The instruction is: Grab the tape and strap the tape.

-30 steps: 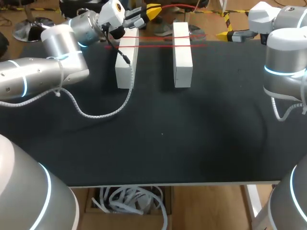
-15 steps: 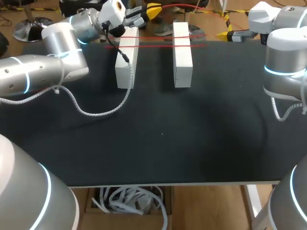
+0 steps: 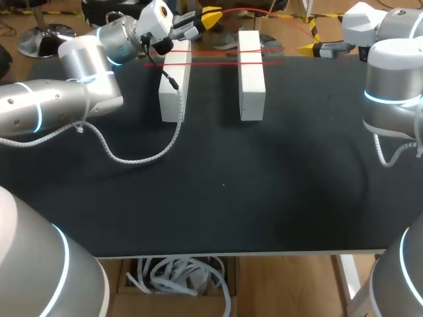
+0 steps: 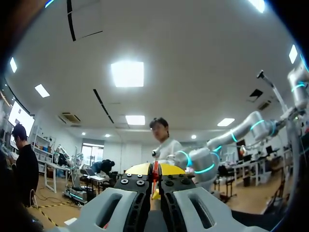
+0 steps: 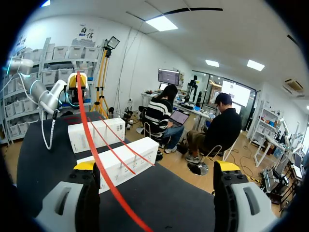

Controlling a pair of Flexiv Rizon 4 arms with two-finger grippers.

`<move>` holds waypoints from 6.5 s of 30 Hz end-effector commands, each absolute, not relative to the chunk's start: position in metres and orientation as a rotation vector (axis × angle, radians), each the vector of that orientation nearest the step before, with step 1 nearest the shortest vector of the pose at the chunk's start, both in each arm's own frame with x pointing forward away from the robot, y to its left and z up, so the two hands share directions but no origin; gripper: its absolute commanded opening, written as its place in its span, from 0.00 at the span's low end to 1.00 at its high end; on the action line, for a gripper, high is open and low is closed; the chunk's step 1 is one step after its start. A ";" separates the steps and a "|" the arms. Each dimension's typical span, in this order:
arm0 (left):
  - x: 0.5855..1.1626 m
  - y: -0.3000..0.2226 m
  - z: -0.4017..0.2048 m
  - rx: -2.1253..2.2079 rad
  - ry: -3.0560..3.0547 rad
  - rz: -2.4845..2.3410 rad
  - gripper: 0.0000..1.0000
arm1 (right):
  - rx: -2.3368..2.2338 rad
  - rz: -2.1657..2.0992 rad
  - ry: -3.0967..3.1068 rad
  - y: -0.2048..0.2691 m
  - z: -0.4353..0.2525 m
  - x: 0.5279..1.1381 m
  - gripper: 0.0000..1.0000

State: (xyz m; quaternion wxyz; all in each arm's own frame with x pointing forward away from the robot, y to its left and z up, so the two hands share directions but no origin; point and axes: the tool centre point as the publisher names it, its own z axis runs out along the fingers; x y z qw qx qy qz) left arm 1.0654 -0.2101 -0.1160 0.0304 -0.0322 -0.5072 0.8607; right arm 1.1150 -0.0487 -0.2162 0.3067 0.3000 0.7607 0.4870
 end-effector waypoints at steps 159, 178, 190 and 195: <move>1.064 -0.212 -0.115 -0.150 -1.537 2.647 0.00 | 2.295 2.129 -0.238 -0.072 -0.161 1.047 1.00; 1.064 -0.212 -0.115 -0.150 -1.537 2.647 0.00 | 2.294 2.161 -0.153 -0.077 -0.161 1.056 1.00; 1.064 -0.212 -0.115 -0.150 -1.537 2.647 0.00 | 2.301 2.187 -0.123 -0.074 -0.162 1.058 1.00; 1.064 -0.212 -0.115 -0.150 -1.537 2.647 0.00 | 2.304 2.186 -0.119 -0.074 -0.164 1.057 1.00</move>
